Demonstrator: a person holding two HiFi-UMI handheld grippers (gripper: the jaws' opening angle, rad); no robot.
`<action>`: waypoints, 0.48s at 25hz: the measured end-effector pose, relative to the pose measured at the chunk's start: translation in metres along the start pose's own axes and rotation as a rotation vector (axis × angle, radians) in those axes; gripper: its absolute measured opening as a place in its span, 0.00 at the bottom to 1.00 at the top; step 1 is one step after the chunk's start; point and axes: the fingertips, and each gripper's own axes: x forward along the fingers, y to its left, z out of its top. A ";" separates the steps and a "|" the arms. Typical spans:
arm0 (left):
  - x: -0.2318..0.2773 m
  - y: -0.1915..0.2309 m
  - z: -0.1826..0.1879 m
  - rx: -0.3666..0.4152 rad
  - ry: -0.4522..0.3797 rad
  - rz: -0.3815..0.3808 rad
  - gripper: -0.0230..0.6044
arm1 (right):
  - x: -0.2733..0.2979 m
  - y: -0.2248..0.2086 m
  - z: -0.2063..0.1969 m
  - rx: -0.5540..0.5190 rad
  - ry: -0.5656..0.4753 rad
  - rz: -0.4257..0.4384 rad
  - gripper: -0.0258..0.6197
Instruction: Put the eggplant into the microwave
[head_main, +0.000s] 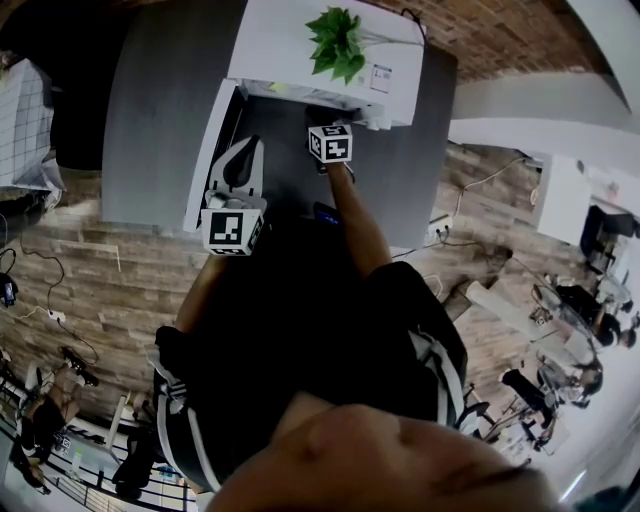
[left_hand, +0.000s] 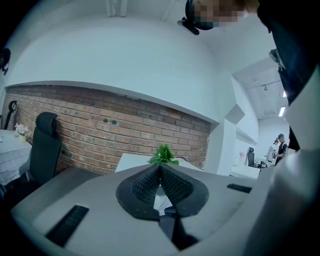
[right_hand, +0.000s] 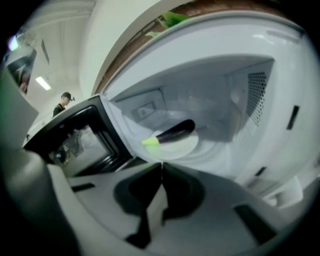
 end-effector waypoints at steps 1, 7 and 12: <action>-0.002 -0.002 0.000 0.004 -0.001 -0.002 0.09 | -0.003 0.001 -0.001 0.008 -0.006 0.000 0.09; -0.020 -0.018 0.007 0.021 -0.028 -0.001 0.09 | -0.026 0.012 -0.014 0.036 -0.005 0.000 0.09; -0.038 -0.034 0.008 0.028 -0.039 0.010 0.09 | -0.045 0.021 -0.023 0.050 -0.010 0.014 0.09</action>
